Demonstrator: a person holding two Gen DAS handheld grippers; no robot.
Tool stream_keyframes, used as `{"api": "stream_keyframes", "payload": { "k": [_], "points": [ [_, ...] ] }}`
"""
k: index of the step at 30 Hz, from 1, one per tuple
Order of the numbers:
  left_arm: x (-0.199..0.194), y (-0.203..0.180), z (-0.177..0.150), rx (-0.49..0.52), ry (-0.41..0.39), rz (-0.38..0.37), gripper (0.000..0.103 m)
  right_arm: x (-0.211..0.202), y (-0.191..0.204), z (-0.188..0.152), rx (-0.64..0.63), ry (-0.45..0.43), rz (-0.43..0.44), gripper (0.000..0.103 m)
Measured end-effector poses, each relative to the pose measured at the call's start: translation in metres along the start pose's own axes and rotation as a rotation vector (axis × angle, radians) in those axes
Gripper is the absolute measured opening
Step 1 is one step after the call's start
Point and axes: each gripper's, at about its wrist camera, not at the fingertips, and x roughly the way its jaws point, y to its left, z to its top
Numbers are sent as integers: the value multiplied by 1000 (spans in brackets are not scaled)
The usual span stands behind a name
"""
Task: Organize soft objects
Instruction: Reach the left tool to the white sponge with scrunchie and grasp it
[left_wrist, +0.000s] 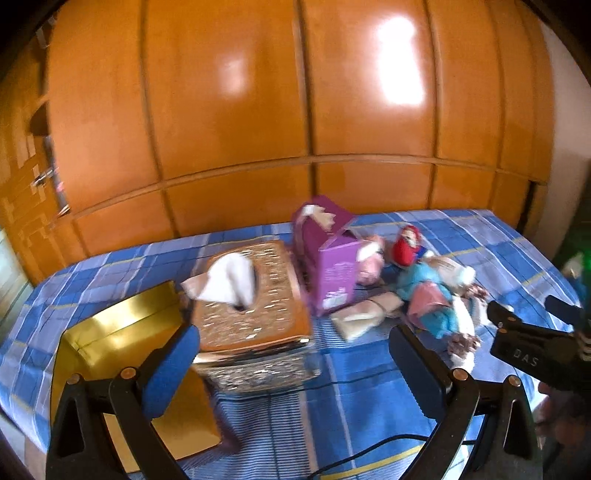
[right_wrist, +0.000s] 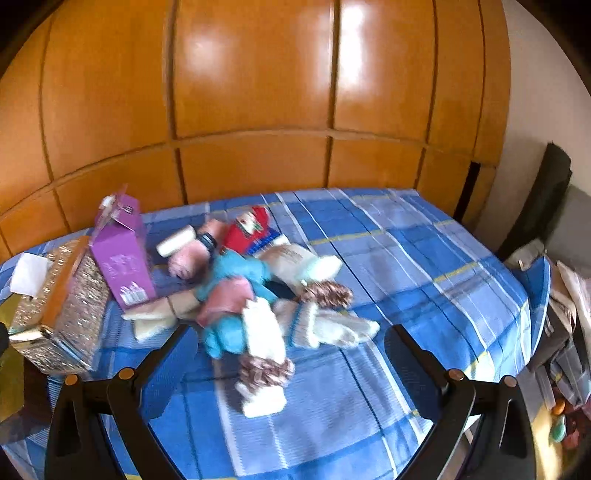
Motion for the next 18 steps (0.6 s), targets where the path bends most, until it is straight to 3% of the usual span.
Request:
{"api": "stream_keyframes", "payload": {
  "k": [3,8,13,18],
  "points": [
    [4,-18,5,55,5,-61,103,8,-21,-10,23,52,-25,103],
    [30,-59,15,153,109,-223,103,14,-60,-26,68,104,-86,103],
    [59,-106,16,238,194,-334,102,13,-96,-31,133,136,-149,103],
    [89,-143,15,267,292,-424,92,13,-117,-30,191,136,-172,103]
  ]
}}
